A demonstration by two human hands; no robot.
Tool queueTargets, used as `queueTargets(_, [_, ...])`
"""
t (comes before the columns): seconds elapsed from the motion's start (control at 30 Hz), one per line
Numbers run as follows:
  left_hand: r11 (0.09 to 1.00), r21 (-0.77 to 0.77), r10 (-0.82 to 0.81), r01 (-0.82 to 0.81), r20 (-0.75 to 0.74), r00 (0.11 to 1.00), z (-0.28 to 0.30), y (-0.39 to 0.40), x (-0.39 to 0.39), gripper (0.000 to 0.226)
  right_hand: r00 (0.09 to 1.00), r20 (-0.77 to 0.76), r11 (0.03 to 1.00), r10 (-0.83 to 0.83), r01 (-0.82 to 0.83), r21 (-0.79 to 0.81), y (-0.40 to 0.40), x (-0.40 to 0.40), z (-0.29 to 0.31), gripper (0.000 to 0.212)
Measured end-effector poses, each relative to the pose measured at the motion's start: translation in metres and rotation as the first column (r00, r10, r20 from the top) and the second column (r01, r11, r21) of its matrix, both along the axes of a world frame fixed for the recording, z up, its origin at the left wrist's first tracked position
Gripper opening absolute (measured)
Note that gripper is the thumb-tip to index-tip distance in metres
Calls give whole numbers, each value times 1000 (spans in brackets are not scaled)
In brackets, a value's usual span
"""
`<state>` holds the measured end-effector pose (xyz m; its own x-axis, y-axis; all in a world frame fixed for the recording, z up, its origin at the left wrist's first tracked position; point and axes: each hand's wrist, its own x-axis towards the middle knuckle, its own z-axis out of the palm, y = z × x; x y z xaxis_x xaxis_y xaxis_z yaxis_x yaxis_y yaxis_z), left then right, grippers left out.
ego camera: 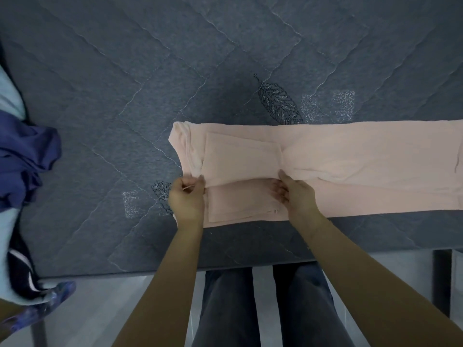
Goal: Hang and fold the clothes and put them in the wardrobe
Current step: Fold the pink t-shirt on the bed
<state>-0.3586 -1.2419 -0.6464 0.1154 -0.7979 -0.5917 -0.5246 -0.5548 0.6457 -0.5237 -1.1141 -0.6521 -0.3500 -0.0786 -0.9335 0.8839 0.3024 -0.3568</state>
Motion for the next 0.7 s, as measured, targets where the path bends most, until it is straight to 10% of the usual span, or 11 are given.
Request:
queueTargets(0.17, [937, -75, -325, 340, 158, 932, -3, 16, 8, 29, 863, -126, 866, 489, -465, 182, 21, -2, 3, 26])
queueTargets(0.23, [800, -273, -458, 534, 297, 838, -3, 13, 2, 33, 511, -368, 628, 777, -677, 385, 27, -3, 6, 37])
queueTargets(0.33, [548, -427, -664, 719, 300, 685, -6, 4, -23, 26, 31, -692, 515, 722, -693, 505, 16, 2, 13, 13])
queueTargets(0.43, [327, -339, -834, 882, 335, 438, -26, -7, -43, 43, -257, -664, 280, 702, -758, 589, -12, 1, -7, 43])
queueTargets(0.57, [133, -70, -799, 989, 582, 149, -63, -46, -28, 61, -345, -459, 79, 819, -724, 685, -32, -20, -43, 58])
queueTargets(0.7, [270, 21, -697, 963, 694, 180, -77, -76, -15, 72, -445, -366, -1, 817, -636, 772, -15, -44, -64, 61])
